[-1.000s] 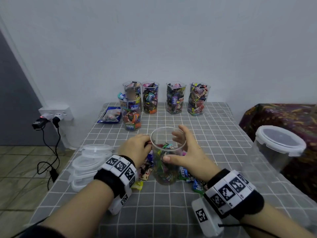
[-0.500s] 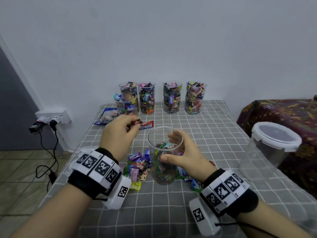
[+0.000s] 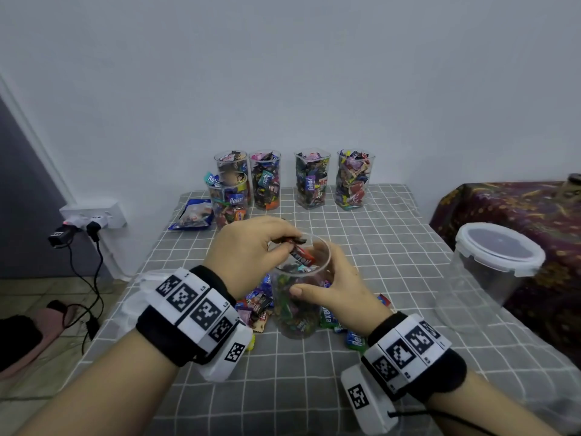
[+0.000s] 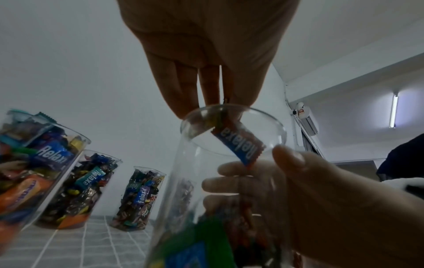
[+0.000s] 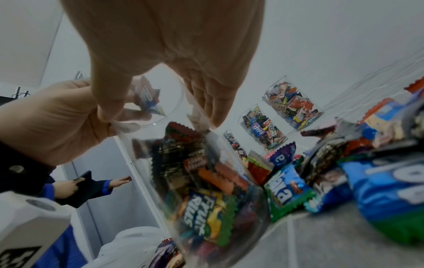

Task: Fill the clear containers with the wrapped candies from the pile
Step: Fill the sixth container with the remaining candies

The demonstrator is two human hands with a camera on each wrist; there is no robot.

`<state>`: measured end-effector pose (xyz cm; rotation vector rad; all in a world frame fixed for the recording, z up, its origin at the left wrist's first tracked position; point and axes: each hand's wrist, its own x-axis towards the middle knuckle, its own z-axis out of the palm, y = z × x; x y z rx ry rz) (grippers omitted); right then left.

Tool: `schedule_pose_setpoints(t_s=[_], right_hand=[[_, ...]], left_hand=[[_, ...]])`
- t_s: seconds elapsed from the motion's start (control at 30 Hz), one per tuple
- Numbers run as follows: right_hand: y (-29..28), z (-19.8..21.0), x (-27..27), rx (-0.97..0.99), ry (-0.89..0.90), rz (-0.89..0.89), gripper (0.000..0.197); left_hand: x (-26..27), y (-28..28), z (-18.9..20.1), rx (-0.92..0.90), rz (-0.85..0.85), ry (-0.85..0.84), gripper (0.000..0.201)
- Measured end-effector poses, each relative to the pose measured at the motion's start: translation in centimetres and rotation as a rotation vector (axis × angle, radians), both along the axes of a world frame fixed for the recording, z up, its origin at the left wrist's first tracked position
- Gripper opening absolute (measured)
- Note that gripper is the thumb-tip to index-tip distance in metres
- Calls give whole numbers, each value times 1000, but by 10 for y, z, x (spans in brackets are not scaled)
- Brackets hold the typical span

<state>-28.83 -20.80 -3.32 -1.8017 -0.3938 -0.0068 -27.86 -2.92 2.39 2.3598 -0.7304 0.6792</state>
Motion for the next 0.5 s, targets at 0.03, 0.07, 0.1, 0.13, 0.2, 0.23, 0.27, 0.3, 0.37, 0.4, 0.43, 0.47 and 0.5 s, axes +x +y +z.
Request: schedule_pose_setpoints(t_s=[0.03,0.07,0.1,0.13,0.2,0.23,0.27,0.3,0.37,0.4,0.43,0.47,0.5], right_hand=[[0,0,0,5,7,7,65],[0,0,0,-1,11,8,65],[-1,0,-1,-13,14,6,66],[-1,0,0,-28,17,4,68],[-1,0,-1,-58,28,-3,75],[-1,1,-2,-65,29,-6,77],[-1,1,-2,-69,28,-11,77],[-1,2,-3,-69,26,-11,76],[-2,1,-2,-74,27,-9,76],[-2,0,-2,-77,30,-8,76],[-2,-1,-2,-77,32,-4,77],[-2,-2,-1,-75,33,0,78],[-2,-2,-1,-73,33,4,79]], left_hand=[[0,-1,-1,11,9,2,25],[-1,-1,-1,22,18,5,26],[-1,-2,-1,28,24,9,26],[-1,-2,-1,30,25,16,27],[-2,-1,-1,15,20,29,27],[-2,-1,-1,1,20,38,27],[-2,0,-2,-14,24,47,27],[-1,1,-2,-29,29,49,27],[-1,3,-4,-72,43,35,28],[0,4,-5,-100,55,30,27],[1,6,-6,-122,73,30,26],[2,8,-7,-131,99,34,24],[4,11,-8,-122,135,47,23]])
